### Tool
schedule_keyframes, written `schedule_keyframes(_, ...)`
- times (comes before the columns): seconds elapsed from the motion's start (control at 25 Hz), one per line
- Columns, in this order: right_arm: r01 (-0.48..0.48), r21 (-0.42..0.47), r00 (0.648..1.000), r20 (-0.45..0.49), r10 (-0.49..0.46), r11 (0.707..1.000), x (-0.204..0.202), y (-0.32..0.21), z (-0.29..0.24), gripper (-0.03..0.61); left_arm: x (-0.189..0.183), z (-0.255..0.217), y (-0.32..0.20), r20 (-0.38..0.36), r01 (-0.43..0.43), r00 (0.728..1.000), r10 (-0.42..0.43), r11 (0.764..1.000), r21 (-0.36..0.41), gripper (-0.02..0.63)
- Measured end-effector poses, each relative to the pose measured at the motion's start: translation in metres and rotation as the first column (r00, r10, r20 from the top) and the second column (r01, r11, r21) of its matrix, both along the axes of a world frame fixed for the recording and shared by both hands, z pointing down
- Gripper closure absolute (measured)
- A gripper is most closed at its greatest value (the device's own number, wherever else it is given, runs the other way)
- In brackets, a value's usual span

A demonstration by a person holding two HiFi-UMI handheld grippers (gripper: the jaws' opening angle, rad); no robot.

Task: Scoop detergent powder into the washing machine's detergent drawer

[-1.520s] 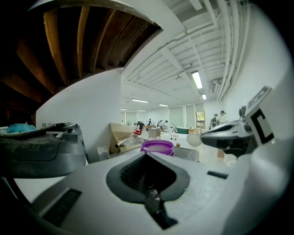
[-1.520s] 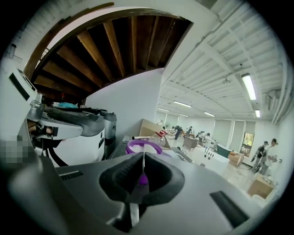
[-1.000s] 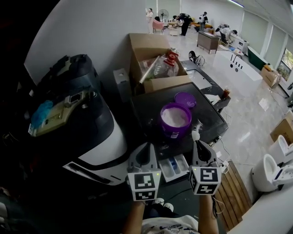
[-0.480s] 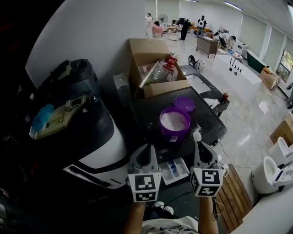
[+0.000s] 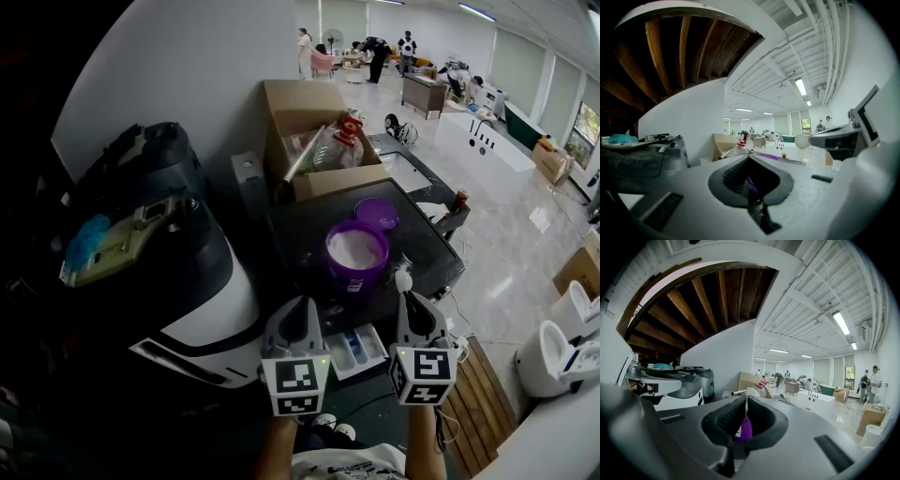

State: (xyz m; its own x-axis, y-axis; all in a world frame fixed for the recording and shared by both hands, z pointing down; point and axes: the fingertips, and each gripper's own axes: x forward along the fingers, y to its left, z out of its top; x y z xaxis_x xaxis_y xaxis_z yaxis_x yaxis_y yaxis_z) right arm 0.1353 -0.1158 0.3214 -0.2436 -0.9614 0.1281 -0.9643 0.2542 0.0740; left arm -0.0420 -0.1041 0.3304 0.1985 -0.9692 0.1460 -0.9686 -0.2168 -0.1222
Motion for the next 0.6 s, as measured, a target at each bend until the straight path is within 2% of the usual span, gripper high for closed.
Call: schedule_keyframes(0.6,-0.01,-0.014,1.0,0.004,0.01,1.0,0.0058,0.0003,0.0049,0.557,0.0037,0.0019,-0.0007,-0.003,-0.002,1.0,0.002,1.0,0.0,0.612)
